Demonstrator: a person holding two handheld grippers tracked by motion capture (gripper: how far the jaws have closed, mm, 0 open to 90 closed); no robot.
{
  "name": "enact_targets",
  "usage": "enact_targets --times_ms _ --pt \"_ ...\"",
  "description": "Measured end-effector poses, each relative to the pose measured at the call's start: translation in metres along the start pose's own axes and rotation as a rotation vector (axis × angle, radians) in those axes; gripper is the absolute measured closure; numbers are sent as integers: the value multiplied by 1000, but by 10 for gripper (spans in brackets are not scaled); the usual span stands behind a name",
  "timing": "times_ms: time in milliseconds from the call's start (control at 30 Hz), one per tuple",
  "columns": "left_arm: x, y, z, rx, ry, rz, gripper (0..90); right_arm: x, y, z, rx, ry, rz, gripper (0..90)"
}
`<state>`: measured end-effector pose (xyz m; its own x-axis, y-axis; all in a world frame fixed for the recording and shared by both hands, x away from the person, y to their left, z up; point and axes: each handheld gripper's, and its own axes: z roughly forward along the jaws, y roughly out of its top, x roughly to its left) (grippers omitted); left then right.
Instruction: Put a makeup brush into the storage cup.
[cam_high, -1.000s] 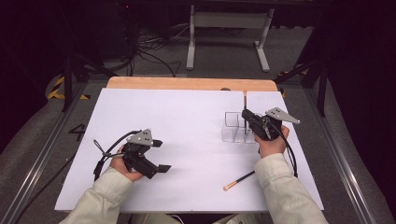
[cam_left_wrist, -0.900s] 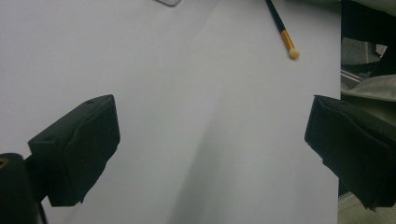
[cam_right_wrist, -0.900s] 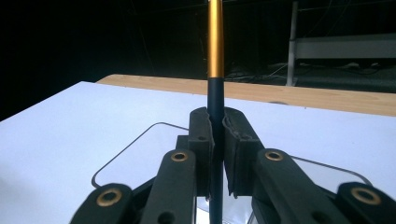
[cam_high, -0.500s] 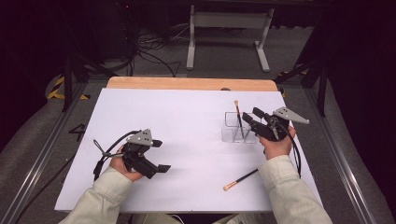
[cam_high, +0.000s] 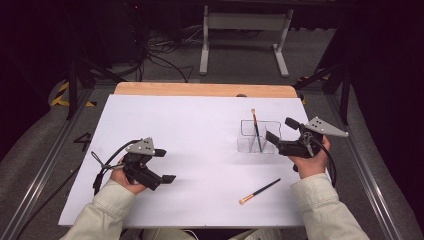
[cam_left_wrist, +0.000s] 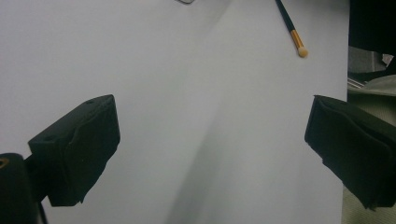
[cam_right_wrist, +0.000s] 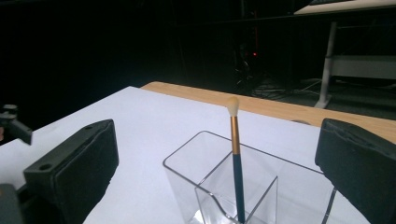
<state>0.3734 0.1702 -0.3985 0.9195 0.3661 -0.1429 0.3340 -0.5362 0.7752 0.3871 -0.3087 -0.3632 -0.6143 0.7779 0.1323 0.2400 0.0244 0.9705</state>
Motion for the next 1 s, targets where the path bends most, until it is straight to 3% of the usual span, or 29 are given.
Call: enact_targets --times_ms 233,467,767,1000 --pt "4 -4 -6 -10 11 -17 39 9 5 -13 0 39 -20 1" --pt "3 -5 -8 -10 15 -13 39 15 10 -22 51 61 -60 6" --pt "5 -9 -10 -9 36 -22 33 20 17 -30 193 107 -165 5" --pt "6 -14 -14 -13 47 -36 33 27 24 -29 266 134 -224 5"
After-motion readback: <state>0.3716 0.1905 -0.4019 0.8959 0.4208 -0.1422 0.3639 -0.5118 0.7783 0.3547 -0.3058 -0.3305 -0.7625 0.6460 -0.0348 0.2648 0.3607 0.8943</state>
